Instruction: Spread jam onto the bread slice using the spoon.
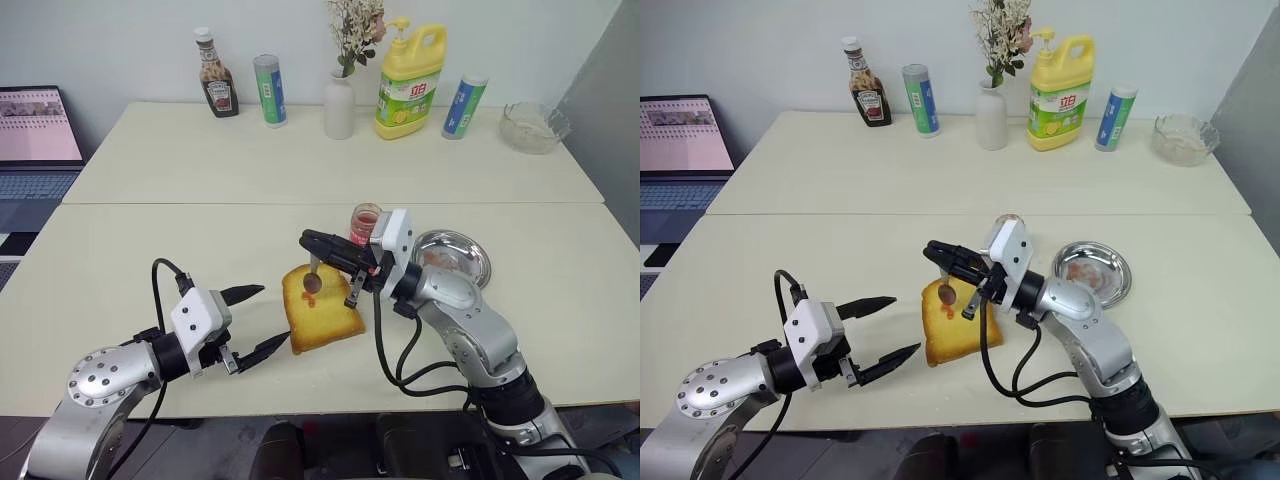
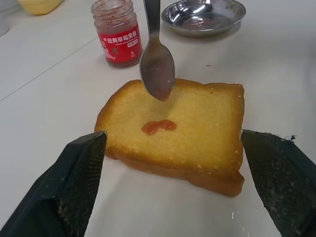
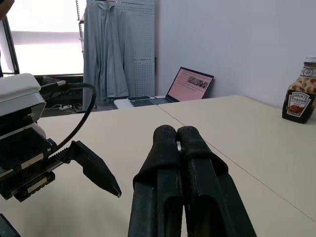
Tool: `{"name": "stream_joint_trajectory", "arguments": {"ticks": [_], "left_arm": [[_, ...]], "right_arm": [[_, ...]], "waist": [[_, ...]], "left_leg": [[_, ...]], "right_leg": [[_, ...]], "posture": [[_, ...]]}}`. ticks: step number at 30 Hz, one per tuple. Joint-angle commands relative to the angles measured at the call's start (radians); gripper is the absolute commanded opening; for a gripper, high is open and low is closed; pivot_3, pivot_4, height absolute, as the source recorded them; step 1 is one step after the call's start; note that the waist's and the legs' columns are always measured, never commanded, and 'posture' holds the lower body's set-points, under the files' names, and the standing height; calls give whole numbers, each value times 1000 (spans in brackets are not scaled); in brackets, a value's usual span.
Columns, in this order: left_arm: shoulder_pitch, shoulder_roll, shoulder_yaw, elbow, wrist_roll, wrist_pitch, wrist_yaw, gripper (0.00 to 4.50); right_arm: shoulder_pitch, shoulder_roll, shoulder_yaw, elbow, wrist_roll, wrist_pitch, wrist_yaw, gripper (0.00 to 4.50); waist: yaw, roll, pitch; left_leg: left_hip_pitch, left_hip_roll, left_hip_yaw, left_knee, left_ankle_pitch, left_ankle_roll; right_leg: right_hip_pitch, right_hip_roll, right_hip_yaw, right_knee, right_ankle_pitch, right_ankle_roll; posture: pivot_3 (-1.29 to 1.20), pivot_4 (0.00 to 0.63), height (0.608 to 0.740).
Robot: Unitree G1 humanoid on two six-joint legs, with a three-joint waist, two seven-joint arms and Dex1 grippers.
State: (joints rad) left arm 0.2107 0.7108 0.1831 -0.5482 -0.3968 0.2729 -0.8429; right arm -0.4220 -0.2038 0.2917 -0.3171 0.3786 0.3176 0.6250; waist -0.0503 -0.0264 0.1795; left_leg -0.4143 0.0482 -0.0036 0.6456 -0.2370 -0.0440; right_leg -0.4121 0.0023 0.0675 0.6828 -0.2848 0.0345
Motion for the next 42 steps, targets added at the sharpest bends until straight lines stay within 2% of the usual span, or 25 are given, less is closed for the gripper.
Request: {"name": "stream_joint_trajectory", "arguments": {"ticks": [1,5,9,17,26,35,42], "left_arm": [[-3,8,8,-9,19,-33,1,4500],[13,5,21,3,17,-53,-12,4500],[16,-2,44,20,-10,-47,-18,4500],[39,8,65,49,-14,-66,-54,4500],[40,6,61,57,-13,-78,-59,4500],[42,4,48,35,-17,-68,-61,4500],[49,16,60,39,-26,-67,-79,4500]], "right_arm": [[18,53,-114,-24,126,118,-93,33],[66,133,-253,-17,317,336,-248,33],[74,206,-317,22,399,427,-345,33],[61,297,-346,93,450,511,-444,33],[-24,364,-388,242,403,446,-502,33],[48,339,-400,184,431,518,-519,33],[112,282,-472,97,568,650,-562,33]], "waist": [[0,0,0],[0,-2,-1],[-1,-2,-1],[-5,-2,-1],[-6,-2,-1],[-6,-2,-1],[-4,-2,-2]], "left_leg": [[0,0,0,0,0,0],[0,0,-1,0,0,0],[1,0,-1,0,0,0],[1,0,-1,0,0,0],[2,0,0,0,0,0],[1,0,-1,-1,0,0],[1,0,0,0,0,0]], "right_leg": [[0,0,0,0,0,0],[1,0,-1,0,0,0],[1,0,-1,0,0,0],[1,1,0,0,0,-1],[1,1,0,0,0,-1],[1,1,0,0,0,-1],[2,0,0,-1,0,-1]], "posture": [[0,150,740],[0,150,740],[0,150,740],[0,150,740],[0,150,740],[0,150,740],[0,150,740]]}}
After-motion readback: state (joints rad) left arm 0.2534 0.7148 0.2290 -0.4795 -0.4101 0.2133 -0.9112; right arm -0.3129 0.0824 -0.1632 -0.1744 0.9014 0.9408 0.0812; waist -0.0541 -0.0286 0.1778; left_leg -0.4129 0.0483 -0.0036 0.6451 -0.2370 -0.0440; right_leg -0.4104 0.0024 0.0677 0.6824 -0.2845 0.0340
